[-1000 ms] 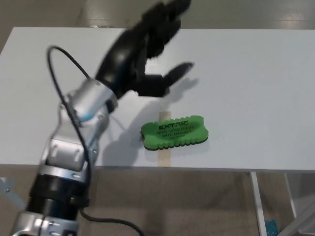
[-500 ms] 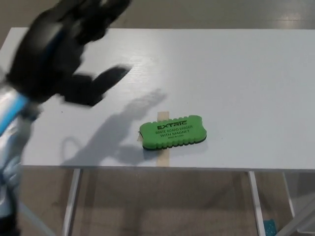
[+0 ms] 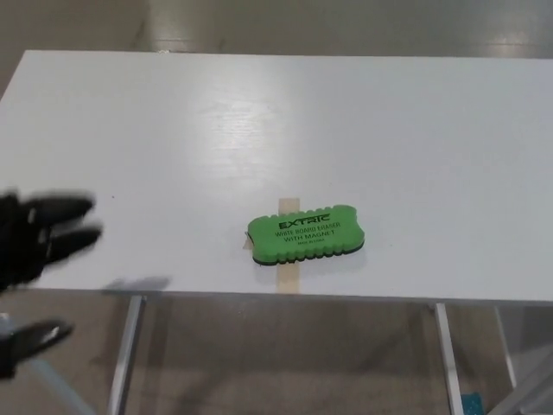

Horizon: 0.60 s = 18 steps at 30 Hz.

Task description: Use the left hand to press on the green eraser and wipe the desk from center to the left and then back to center.

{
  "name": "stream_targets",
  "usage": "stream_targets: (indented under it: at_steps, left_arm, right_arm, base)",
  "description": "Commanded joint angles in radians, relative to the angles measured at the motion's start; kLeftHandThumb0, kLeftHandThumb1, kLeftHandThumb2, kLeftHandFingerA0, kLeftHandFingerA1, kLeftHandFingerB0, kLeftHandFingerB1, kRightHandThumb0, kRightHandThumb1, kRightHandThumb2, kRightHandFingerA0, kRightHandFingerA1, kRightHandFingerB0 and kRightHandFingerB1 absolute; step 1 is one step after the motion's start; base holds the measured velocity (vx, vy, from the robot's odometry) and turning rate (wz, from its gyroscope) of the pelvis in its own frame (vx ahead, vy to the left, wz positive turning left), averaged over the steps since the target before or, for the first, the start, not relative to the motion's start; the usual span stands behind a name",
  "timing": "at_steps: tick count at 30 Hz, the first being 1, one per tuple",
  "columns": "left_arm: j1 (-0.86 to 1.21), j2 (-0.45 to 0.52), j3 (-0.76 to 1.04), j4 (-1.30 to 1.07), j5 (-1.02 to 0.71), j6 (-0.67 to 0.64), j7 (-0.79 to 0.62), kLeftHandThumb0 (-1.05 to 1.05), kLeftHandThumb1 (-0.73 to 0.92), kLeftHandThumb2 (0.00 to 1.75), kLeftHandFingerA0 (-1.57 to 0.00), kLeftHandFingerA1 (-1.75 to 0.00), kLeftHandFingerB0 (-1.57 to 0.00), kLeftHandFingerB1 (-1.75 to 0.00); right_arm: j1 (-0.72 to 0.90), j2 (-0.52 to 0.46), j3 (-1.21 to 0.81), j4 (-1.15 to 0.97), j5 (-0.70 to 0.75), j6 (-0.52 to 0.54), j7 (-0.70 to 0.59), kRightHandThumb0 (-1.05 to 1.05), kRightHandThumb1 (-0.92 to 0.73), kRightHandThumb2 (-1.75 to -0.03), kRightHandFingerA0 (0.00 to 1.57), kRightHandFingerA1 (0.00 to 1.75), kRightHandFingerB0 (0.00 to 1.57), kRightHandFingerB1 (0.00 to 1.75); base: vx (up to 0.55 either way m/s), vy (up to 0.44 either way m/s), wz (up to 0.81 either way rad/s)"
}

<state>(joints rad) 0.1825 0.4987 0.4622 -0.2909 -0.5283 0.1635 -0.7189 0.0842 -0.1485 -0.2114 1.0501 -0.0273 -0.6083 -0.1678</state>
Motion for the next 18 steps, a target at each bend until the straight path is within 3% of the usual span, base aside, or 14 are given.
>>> stream_targets:
  at_steps: [1,5,6,10,11,12,13,18]
  left_arm:
    - [0.274,0.159,0.009,0.372,-0.084,-0.03,-0.593,-0.35,0.49,0.55,-0.48,-0.45,-0.55,-0.37]
    - [0.263,0.177,-0.071,0.532,0.078,-0.157,-0.499,-0.35,0.48,0.55,-0.48,-0.44,-0.51,-0.36]
    - [0.242,0.14,-0.122,0.653,0.192,-0.224,-0.339,-0.39,0.48,0.55,-0.46,-0.43,-0.42,-0.33]
    - [0.205,0.084,-0.148,0.762,0.251,-0.284,-0.198,-0.46,0.48,0.54,-0.48,-0.42,-0.4,-0.32]
    - [0.188,0.027,-0.162,0.854,0.306,-0.363,-0.048,-0.52,0.4,0.7,-0.5,-0.51,-0.39,-0.43]
    - [0.176,-0.008,-0.171,0.912,0.338,-0.398,0.045,-0.47,0.48,0.55,-0.58,-0.44,-0.46,-0.35]
    - [0.166,-0.03,-0.178,0.956,0.357,-0.423,0.105,-0.47,0.48,0.55,-0.58,-0.44,-0.46,-0.35]
    - [0.101,-0.095,-0.146,1.118,0.3,-0.389,0.212,-0.48,0.5,0.56,-0.6,-0.44,-0.48,-0.35]
  right_arm:
    - [0.058,-0.027,0.01,-0.006,-0.034,-0.075,-0.046,-0.46,-0.8,-0.65,0.7,0.41,0.46,0.35]
    - [0.075,-0.028,0.023,-0.008,-0.06,-0.087,-0.078,-0.46,-0.8,-0.65,0.72,0.42,0.47,0.35]
    - [0.076,-0.03,0.019,-0.008,-0.055,-0.078,-0.08,-0.46,-0.8,-0.65,0.72,0.42,0.48,0.35]
    - [0.077,-0.024,0.014,-0.011,-0.044,-0.074,-0.078,-0.46,-0.8,-0.65,0.72,0.42,0.48,0.35]
    - [0.089,-0.012,0.02,-0.016,-0.049,-0.075,-0.085,-0.45,-0.8,-0.65,0.72,0.42,0.48,0.35]
    - [0.093,-0.006,0.028,-0.009,-0.052,-0.075,-0.078,-0.45,-0.8,-0.66,0.72,0.42,0.48,0.35]
    - [0.095,-0.002,0.034,-0.003,-0.055,-0.075,-0.072,-0.45,-0.8,-0.66,0.72,0.42,0.48,0.35]
    - [0.083,-0.018,0.044,0.018,-0.047,-0.051,-0.024,-0.45,-0.81,-0.66,0.68,0.41,0.45,0.34]
  base:
    - [0.0,0.0,0.0]
    - [0.0,0.0,0.0]
    - [0.0,0.0,0.0]
    - [0.0,0.0,0.0]
    - [0.0,0.0,0.0]
    - [0.0,0.0,0.0]
    - [0.0,0.0,0.0]
    - [0.0,0.0,0.0]
